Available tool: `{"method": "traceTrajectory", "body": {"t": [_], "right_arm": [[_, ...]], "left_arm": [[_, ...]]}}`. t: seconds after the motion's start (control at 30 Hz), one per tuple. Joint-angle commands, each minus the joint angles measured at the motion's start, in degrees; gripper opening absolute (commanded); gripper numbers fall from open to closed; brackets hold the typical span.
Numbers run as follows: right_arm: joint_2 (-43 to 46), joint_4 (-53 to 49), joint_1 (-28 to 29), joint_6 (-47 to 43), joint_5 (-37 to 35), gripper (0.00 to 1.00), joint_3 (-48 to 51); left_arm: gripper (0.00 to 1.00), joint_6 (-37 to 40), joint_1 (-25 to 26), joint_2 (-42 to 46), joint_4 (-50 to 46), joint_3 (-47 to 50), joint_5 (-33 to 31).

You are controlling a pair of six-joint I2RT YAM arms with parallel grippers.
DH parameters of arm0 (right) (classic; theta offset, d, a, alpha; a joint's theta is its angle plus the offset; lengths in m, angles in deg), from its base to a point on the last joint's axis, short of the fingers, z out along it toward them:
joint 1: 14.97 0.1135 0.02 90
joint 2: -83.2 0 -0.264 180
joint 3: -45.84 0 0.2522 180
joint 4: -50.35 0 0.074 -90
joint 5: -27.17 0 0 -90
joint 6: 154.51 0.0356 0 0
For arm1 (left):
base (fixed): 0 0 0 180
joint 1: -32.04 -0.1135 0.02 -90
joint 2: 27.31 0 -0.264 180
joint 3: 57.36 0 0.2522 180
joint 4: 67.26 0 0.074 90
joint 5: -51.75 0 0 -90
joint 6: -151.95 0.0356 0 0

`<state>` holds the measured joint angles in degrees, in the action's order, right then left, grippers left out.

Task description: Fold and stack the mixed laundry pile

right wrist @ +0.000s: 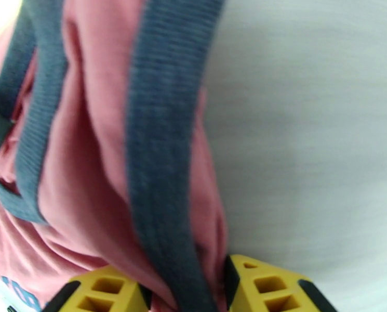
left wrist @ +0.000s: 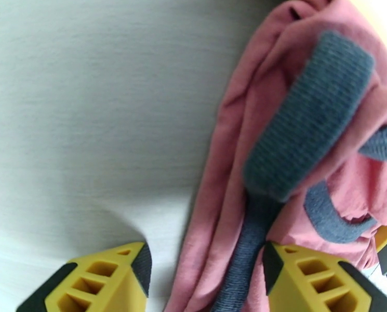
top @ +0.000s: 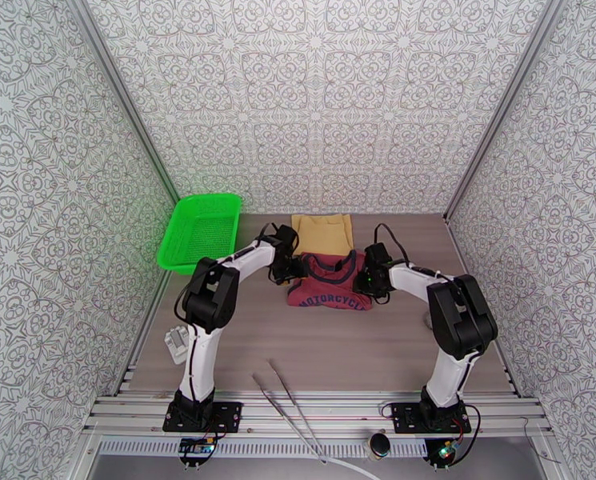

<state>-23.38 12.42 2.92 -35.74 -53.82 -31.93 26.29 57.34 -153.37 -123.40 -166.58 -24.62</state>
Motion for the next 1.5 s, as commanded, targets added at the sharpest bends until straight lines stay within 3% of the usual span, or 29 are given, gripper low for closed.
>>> {"method": "traceTrajectory", "body": {"t": [0.0, 0.3, 0.4, 0.5, 0.57, 0.73, 1.03, 1.27, 1.47], "right_arm": [[-4.62, 6.26, 2.50, 1.20, 8.47, 0.39, 2.74], [-4.07, 6.59, 2.59, 1.02, 8.81, 0.30, 3.76], [-4.35, 6.60, 2.54, 1.02, 9.39, 0.19, 3.51], [-4.51, 6.06, 2.58, 0.77, 10.02, 0.03, 3.18], [-4.43, 5.73, 2.58, 0.58, 10.17, 0.00, 3.15], [-2.02, 3.92, 2.57, -0.51, 9.48, 0.00, 3.13], [10.94, -6.24, 2.59, -4.25, 3.39, 0.00, -1.20], [12.74, -15.05, 2.57, -9.59, 1.45, 0.00, -11.46], [8.45, -20.01, 2.50, -12.74, 0.73, 0.00, -23.64]], "left_arm": [[0.62, -2.47, 5.96, -6.75, 11.34, 3.00, 10.30], [0.63, -4.24, 7.09, -7.36, 14.08, 5.22, 10.98], [0.45, -4.24, 6.99, -7.61, 14.41, 5.46, 11.07], [0.18, -4.29, 6.76, -7.71, 14.54, 5.94, 11.16], [0.00, -4.15, 6.45, -7.33, 14.66, 6.54, 11.00], [0.00, -4.68, 5.40, -2.67, 16.34, 10.78, 9.58], [0.00, -3.28, 5.11, 15.65, 10.55, 13.40, 1.81], [0.00, -2.46, 3.65, 23.53, 7.47, 8.71, -2.04], [0.00, 0.56, 1.07, 21.44, 2.85, -1.38, -1.69]]}}
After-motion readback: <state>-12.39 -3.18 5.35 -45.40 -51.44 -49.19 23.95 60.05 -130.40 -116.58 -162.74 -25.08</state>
